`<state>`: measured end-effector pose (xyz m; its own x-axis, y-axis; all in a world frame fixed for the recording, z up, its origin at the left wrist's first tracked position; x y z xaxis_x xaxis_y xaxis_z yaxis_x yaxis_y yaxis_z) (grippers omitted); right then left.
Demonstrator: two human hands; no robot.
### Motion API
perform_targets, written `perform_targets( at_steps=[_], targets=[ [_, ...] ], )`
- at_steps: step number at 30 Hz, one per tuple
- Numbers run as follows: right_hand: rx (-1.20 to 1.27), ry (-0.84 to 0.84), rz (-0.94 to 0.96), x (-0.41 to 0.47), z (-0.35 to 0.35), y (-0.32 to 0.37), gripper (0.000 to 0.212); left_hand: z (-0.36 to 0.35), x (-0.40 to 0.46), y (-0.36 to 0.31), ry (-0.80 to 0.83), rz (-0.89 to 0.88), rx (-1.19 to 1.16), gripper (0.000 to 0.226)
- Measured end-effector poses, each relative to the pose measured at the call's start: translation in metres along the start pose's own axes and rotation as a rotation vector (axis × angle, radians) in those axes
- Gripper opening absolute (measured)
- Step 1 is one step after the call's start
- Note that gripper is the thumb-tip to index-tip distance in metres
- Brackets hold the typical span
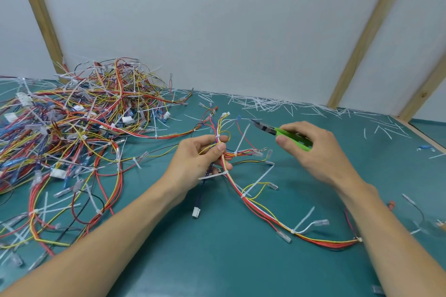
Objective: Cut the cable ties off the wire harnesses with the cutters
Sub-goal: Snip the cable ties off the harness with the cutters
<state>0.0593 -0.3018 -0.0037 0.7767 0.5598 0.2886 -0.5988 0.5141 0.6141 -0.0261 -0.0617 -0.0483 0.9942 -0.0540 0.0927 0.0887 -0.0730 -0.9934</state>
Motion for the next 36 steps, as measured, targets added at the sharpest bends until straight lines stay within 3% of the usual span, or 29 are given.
perform_targets(
  at_steps=[8,36],
  targets=[
    [-0.08,0.103,0.083,-0.002,-0.007,0.001,0.033,0.005,0.0,0.001,-0.024,0.009,-0.007,0.024],
    [-0.064,0.114,0.133,-0.001,-0.011,0.005,0.031,0.004,0.001,0.002,-0.014,0.051,0.033,0.023]
  ],
)
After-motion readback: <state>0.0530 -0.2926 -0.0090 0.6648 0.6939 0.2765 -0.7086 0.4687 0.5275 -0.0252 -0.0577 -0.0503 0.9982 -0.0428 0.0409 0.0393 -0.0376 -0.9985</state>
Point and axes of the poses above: each hand's wrist, its own x-axis towards the middle knuckle, its own z-axis out of the back of the hand, y = z × x, the point moved 3 cm from there along x, towards the middle knuckle, and after that the axes turned 13 degrees about y, right-handed, at the moved point
